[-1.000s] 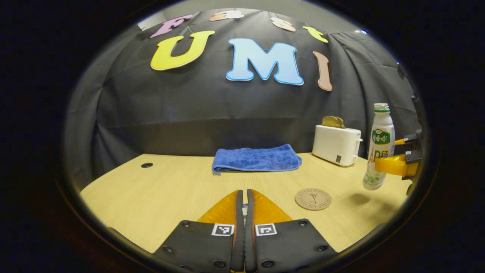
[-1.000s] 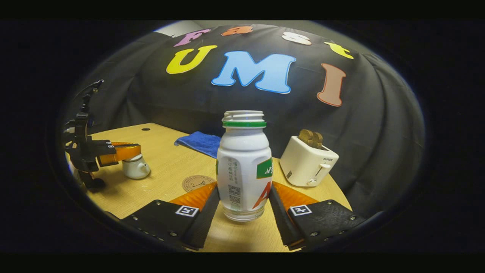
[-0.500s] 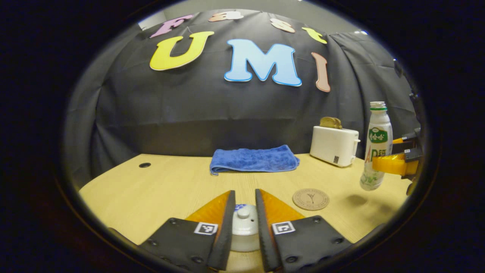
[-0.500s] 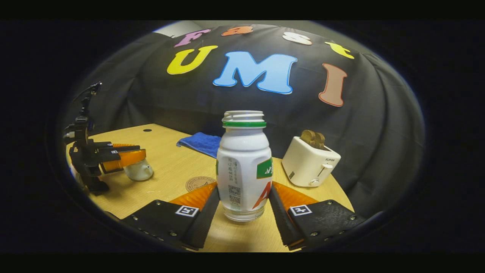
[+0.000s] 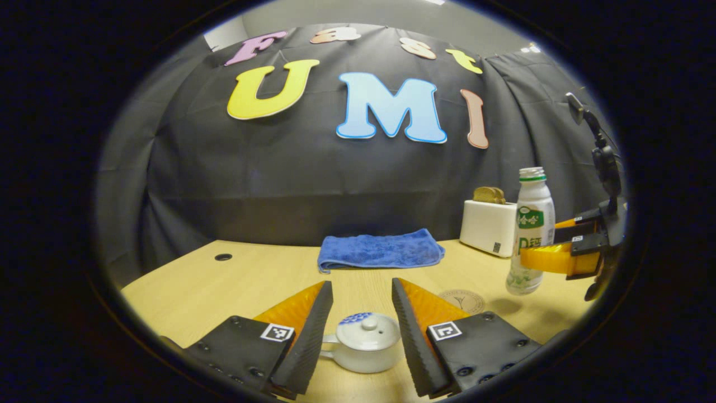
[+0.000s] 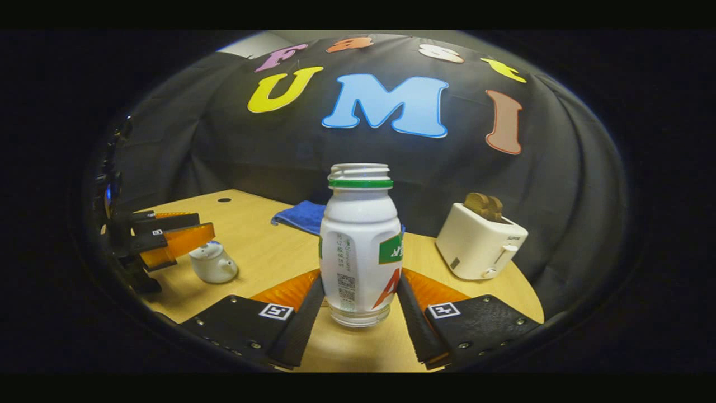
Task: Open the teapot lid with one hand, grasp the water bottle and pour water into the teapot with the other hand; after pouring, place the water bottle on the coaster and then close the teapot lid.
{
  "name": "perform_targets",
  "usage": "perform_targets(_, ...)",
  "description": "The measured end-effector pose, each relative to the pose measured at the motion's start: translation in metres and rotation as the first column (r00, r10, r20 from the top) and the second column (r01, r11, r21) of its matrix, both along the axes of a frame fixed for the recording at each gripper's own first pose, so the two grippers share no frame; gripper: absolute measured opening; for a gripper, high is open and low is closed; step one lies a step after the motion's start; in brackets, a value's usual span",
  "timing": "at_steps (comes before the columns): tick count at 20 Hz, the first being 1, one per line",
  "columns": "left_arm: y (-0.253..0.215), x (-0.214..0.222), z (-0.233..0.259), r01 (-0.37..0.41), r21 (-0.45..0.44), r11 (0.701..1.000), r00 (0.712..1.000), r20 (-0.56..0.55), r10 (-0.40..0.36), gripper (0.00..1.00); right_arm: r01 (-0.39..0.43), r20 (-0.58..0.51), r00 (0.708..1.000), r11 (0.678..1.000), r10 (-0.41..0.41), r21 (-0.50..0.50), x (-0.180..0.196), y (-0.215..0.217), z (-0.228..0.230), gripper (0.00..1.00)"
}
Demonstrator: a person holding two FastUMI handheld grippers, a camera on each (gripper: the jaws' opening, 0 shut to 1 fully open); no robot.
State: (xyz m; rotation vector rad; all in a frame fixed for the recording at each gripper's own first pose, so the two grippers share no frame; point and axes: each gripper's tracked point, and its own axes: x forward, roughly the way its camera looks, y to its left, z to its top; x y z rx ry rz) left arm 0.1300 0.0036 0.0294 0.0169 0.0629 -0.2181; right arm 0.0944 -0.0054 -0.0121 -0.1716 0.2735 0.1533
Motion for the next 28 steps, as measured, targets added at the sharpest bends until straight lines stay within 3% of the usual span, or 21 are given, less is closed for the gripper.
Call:
perform_targets(9, 0.013, -0.003, 0.01, -0.014, -0.042, 0.999, 1.0, 0.026, 0.015, 0.76, -0.008, -0.064, 0.998, 0.997, 0.012, 0.072, 0.05, 0.042, -0.032, 0.72)
perform_targets(21, 0.011, -0.001, 0.006, -0.008, -0.057, 0.998, 1.0, 0.011, 0.009, 0.77, 0.016, -0.071, 0.997, 0.992, -0.007, 0.122, 0.059, 0.042, -0.04, 0.73)
perform_targets(24, 0.01, -0.001, 0.004, -0.007, -0.057, 0.998, 1.0, 0.007, 0.007, 0.77, 0.012, -0.087, 0.996, 0.992, -0.002, 0.123, 0.057, 0.042, -0.044, 0.75)
perform_targets(28, 0.009, 0.0, 0.002, -0.004, -0.055, 0.998, 1.0, -0.001, 0.004, 0.77, 0.005, -0.089, 0.996, 0.99, 0.007, 0.138, 0.052, 0.042, -0.044, 0.92)
